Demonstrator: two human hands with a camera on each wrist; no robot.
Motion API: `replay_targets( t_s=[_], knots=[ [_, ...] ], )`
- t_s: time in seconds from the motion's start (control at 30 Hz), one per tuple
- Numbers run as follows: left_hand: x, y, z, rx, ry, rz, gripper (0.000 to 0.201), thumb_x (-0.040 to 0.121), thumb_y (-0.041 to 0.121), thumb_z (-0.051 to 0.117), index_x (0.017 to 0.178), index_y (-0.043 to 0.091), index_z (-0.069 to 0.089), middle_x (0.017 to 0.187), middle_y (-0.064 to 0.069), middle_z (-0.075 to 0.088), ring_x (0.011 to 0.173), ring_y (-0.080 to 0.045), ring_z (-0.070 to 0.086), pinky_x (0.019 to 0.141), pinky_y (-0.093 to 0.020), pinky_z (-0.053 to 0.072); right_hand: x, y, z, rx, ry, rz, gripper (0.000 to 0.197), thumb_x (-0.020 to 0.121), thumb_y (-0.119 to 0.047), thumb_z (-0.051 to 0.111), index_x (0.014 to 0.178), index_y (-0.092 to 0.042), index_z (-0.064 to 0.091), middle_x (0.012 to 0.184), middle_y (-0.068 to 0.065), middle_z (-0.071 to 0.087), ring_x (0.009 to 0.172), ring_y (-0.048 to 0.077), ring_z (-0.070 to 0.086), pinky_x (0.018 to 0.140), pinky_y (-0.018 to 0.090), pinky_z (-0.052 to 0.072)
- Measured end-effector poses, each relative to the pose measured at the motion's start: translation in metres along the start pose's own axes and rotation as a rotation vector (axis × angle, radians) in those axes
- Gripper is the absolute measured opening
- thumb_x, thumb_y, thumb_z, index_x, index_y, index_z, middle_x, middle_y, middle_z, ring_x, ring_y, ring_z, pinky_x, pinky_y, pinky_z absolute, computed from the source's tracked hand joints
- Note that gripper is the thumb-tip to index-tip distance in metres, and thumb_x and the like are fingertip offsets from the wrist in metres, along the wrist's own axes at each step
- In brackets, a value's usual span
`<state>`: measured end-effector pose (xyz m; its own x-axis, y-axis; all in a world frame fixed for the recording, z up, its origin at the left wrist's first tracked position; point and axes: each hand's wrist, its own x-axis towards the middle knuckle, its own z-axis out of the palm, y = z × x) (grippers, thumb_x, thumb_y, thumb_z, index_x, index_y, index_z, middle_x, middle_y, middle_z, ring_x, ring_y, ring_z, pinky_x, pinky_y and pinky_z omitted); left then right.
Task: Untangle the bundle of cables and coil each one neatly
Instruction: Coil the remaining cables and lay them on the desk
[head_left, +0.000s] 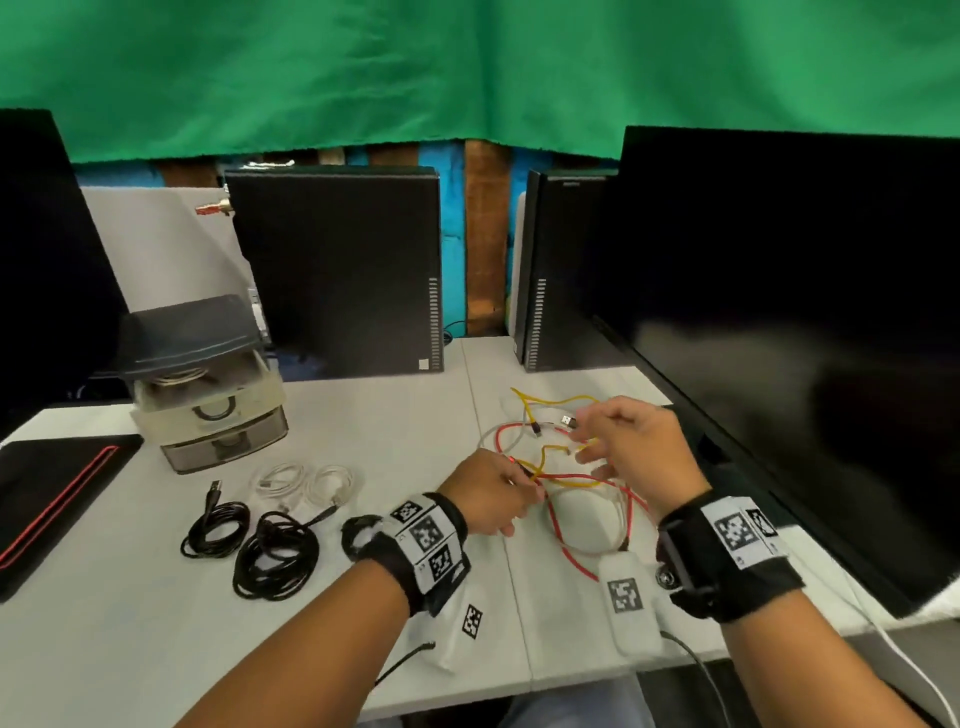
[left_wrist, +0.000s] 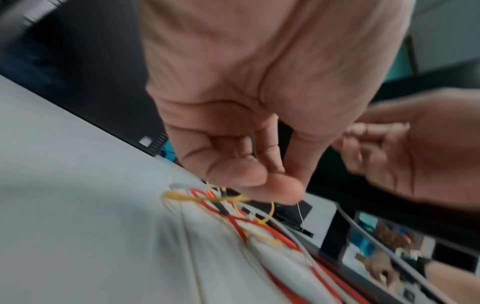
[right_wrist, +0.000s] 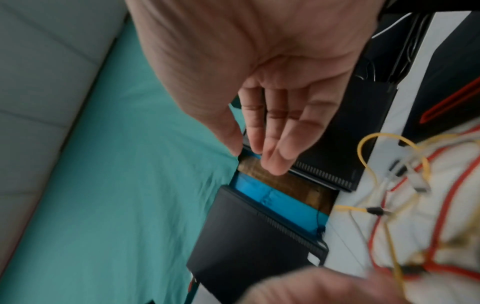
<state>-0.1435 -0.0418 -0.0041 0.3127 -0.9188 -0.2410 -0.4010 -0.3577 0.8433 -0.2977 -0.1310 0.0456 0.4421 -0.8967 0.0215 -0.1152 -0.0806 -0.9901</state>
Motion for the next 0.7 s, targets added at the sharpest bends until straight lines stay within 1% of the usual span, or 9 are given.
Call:
replay_targets(
  t_s=[0.1, 0.17, 0.23, 0.3, 0.37, 0.43, 0.47, 0.57, 0.7],
  knots=[
    [0.018, 0.011, 0.038, 0.110, -0.063, 0.018, 0.022, 0.091, 0.026, 0.067, 0.071, 0.018, 0.063, 0.064, 0.000, 0.062, 0.049, -0.013, 0.060, 0.048, -0.021, 0.047, 0.004, -0.015, -0.019, 0.081, 0.067, -0.047, 0.012, 0.092, -0.018, 0.068, 0.085, -0.008, 0.069, 0.082, 0.013, 0.073, 0.060, 0.018, 0.064, 0.052, 0.029, 0.049],
    [0.023, 0.022, 0.060, 0.177, -0.062, 0.052, 0.020, 0.089, 0.024, 0.068, 0.070, 0.018, 0.064, 0.063, 0.004, 0.060, 0.060, -0.015, 0.061, 0.058, -0.026, 0.052, 0.006, -0.019, -0.028, 0.116, 0.090, -0.065, 0.011, 0.093, -0.018, 0.068, 0.085, -0.010, 0.069, 0.081, 0.012, 0.073, 0.060, 0.019, 0.064, 0.052, 0.030, 0.049],
    [0.027, 0.032, 0.077, 0.266, -0.016, 0.070, 0.024, 0.086, 0.027, 0.070, 0.064, 0.021, 0.061, 0.067, 0.005, 0.061, 0.073, -0.017, 0.062, 0.066, -0.027, 0.049, 0.007, -0.020, -0.033, 0.116, 0.100, -0.073, 0.012, 0.093, -0.020, 0.068, 0.087, -0.010, 0.070, 0.080, 0.011, 0.073, 0.062, 0.020, 0.065, 0.053, 0.030, 0.050],
    [0.034, 0.038, 0.088, 0.314, -0.012, 0.081, 0.026, 0.086, 0.030, 0.070, 0.064, 0.021, 0.060, 0.080, -0.004, 0.069, 0.081, -0.023, 0.065, 0.069, -0.028, 0.048, 0.008, -0.019, -0.035, 0.110, 0.105, -0.076, 0.013, 0.093, -0.022, 0.068, 0.087, -0.010, 0.070, 0.079, 0.009, 0.073, 0.063, 0.021, 0.065, 0.055, 0.031, 0.051],
    [0.043, 0.044, 0.099, 0.403, -0.057, 0.060, 0.017, 0.095, 0.025, 0.062, 0.093, 0.011, 0.071, 0.108, -0.015, 0.070, 0.101, -0.030, 0.065, 0.081, -0.033, 0.051, 0.009, -0.019, -0.036, 0.118, 0.112, -0.084, 0.014, 0.093, -0.021, 0.068, 0.086, -0.010, 0.069, 0.078, 0.009, 0.072, 0.062, 0.021, 0.065, 0.056, 0.032, 0.051],
    [0.049, 0.044, 0.112, 0.476, -0.070, -0.014, 0.032, 0.105, 0.013, 0.044, 0.128, -0.003, 0.059, 0.134, -0.020, 0.058, 0.126, -0.034, 0.055, 0.097, -0.035, 0.042, 0.008, -0.021, -0.036, 0.136, 0.112, -0.093, 0.014, 0.093, -0.021, 0.067, 0.085, -0.010, 0.069, 0.076, 0.008, 0.071, 0.062, 0.021, 0.064, 0.054, 0.031, 0.050],
    [0.048, 0.044, 0.114, 0.520, -0.039, -0.018, 0.034, 0.107, 0.009, 0.036, 0.133, -0.006, 0.053, 0.139, -0.021, 0.054, 0.132, -0.034, 0.050, 0.103, -0.036, 0.038, 0.008, -0.022, -0.036, 0.144, 0.110, -0.099, 0.014, 0.093, -0.021, 0.067, 0.084, -0.010, 0.069, 0.075, 0.008, 0.071, 0.061, 0.021, 0.064, 0.054, 0.030, 0.050],
    [0.050, 0.040, 0.113, 0.635, -0.064, -0.002, 0.034, 0.107, 0.008, 0.036, 0.132, -0.005, 0.054, 0.140, -0.021, 0.054, 0.131, -0.033, 0.051, 0.107, -0.038, 0.038, 0.008, -0.023, -0.040, 0.144, 0.116, -0.115, 0.015, 0.094, -0.021, 0.066, 0.084, -0.010, 0.068, 0.075, 0.008, 0.071, 0.061, 0.019, 0.064, 0.053, 0.028, 0.049],
    [0.035, 0.047, 0.096, 0.642, -0.032, -0.002, 0.031, 0.100, 0.028, 0.051, 0.119, 0.009, 0.066, 0.122, -0.013, 0.066, 0.112, -0.031, 0.063, 0.095, -0.037, 0.052, 0.010, -0.017, -0.039, 0.136, 0.104, -0.100, 0.015, 0.094, -0.020, 0.067, 0.084, -0.009, 0.068, 0.075, 0.009, 0.071, 0.058, 0.018, 0.063, 0.050, 0.025, 0.049]
  ],
)
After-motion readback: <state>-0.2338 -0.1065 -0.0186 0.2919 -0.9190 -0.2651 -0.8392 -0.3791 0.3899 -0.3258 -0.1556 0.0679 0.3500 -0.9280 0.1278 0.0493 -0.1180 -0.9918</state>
